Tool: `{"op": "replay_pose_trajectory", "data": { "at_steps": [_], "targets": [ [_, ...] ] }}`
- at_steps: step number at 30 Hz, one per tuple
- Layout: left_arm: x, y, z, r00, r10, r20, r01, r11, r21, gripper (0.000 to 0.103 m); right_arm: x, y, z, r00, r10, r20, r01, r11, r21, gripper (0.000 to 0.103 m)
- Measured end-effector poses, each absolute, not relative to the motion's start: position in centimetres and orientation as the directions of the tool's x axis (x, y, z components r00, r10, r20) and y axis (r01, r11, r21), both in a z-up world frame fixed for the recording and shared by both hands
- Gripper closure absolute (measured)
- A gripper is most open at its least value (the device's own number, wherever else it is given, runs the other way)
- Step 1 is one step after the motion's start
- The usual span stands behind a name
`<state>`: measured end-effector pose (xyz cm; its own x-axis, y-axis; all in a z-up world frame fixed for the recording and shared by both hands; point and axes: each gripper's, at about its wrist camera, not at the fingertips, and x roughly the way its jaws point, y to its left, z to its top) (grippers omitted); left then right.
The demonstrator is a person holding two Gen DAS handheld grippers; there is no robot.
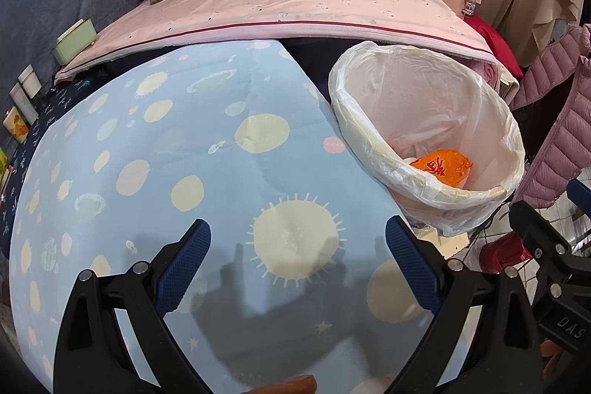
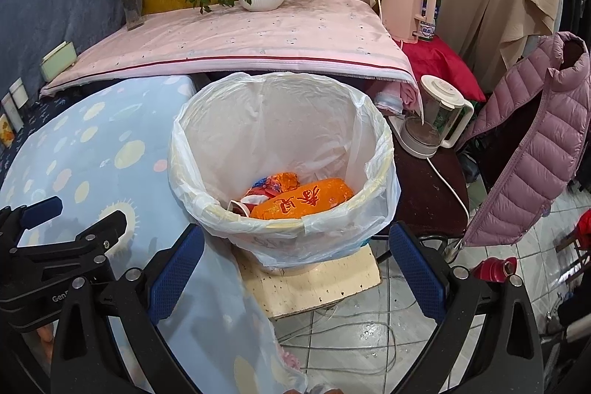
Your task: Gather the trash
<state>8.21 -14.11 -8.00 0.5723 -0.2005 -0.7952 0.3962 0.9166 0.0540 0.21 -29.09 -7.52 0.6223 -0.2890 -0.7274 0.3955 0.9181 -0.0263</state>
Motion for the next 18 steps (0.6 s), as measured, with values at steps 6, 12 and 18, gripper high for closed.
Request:
{"op": "replay_pose_trajectory", "data": {
  "at_steps": [6,12,18],
  "targets": [
    [8.02,-13.77,-8.04,0.574,-0.198,-0.795,0.389,0.920,0.051,0.012,0.01,-28.96,-7.63,0.619,-0.290,-0.730,0.395,0.918,-0.030,0.006],
    [8.00,-13.57,-8.19,0.569,-0.198,-0.798,0.392,0.919,0.051,0.012,0.06,-28.87,-7.80,0.615,-0.292,-0.733,0.395,0.918,-0.034,0.006],
    [7.85,-13.42,-8.30,0.566,-0.198,-0.800,0.389,0.920,0.047,0.012,-0.09,-28.78,-8.05,0.609,-0.295,-0.736,0.396,0.917,-0.039,0.006]
  ]
}}
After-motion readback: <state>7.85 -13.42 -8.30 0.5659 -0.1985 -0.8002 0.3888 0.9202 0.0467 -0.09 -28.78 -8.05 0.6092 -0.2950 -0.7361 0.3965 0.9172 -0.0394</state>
